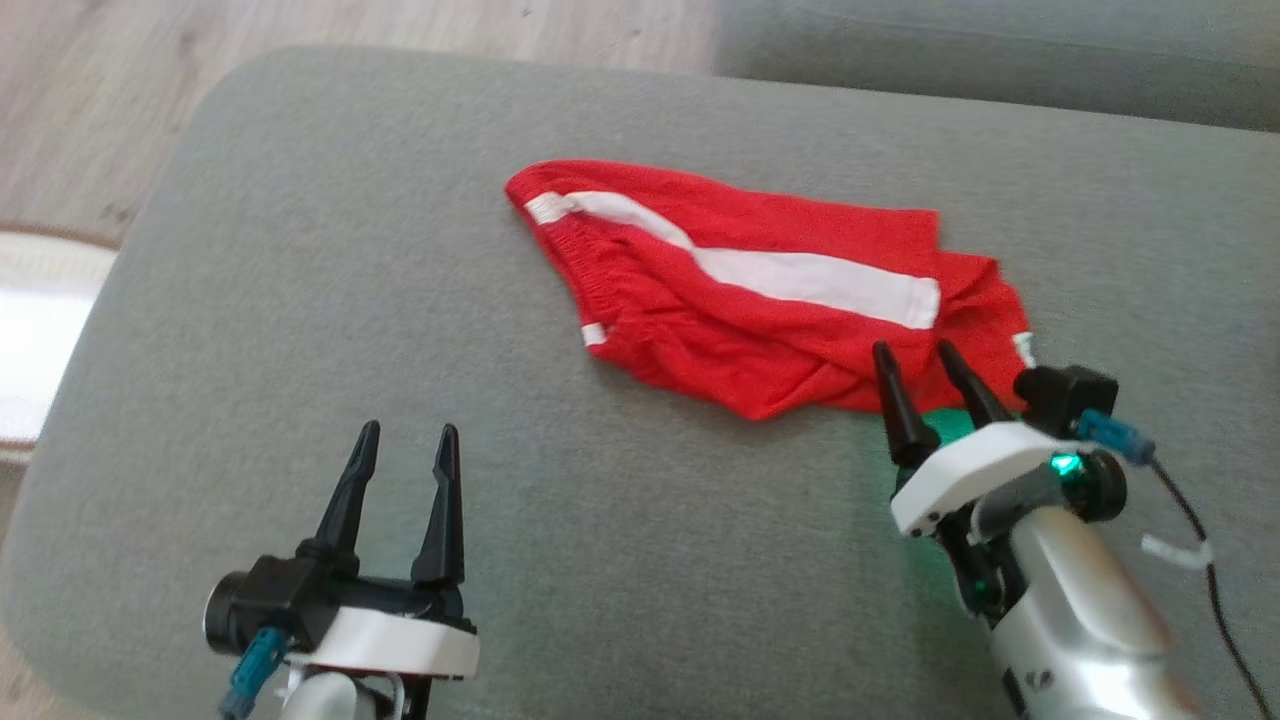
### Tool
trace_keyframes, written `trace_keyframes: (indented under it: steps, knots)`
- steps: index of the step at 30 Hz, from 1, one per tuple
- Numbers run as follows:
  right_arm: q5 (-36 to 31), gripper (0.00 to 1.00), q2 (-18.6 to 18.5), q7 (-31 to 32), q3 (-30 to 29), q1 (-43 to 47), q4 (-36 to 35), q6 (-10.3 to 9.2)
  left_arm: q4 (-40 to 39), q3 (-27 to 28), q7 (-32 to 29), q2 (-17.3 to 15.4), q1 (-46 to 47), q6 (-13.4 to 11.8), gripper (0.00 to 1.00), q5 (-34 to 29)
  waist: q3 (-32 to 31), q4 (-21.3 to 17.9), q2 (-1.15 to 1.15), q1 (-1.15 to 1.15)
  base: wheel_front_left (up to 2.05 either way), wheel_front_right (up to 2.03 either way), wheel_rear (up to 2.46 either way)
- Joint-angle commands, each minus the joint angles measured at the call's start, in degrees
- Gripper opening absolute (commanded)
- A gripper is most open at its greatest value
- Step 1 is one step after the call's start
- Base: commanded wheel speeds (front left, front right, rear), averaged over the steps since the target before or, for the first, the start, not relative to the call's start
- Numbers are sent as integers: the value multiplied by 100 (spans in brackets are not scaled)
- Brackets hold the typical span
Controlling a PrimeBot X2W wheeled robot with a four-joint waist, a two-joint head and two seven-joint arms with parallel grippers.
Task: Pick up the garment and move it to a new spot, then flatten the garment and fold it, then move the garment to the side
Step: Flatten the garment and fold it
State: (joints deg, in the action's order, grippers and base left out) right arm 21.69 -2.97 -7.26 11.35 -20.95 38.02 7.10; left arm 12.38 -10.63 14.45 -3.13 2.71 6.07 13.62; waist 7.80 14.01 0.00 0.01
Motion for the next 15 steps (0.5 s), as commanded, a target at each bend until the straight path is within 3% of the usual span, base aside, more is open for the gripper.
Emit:
trace_keyframes:
  steps: [1, 10, 11, 12, 15]
  knots:
    - [58, 100, -53, 5, 136, -268, -31, 39, -144, 203, 54, 9, 247, 24, 100, -14, 118, 156, 0, -1, 0, 0, 0]
    - [426, 100, -189, -48, 315, -731, 684, 39, -111, 156, 54, 23, 291, 43, 100, 55, 236, 380, 0, -1, 0, 0, 0]
    - [477, 35, -198, -59, 354, -755, 726, 39, -106, 146, 54, 23, 292, 38, 100, 65, 232, 386, 0, -1, 0, 0, 0]
    - [516, 0, -209, -79, 397, -778, 759, 39, -101, 138, 54, 23, 293, 32, 100, 70, 231, 387, 0, -1, 0, 0, 0]
    - [634, 0, -240, -243, 552, -835, 780, 39, -84, 128, 54, 24, 295, 20, 100, 81, 201, 366, 0, -1, 0, 0, 0]
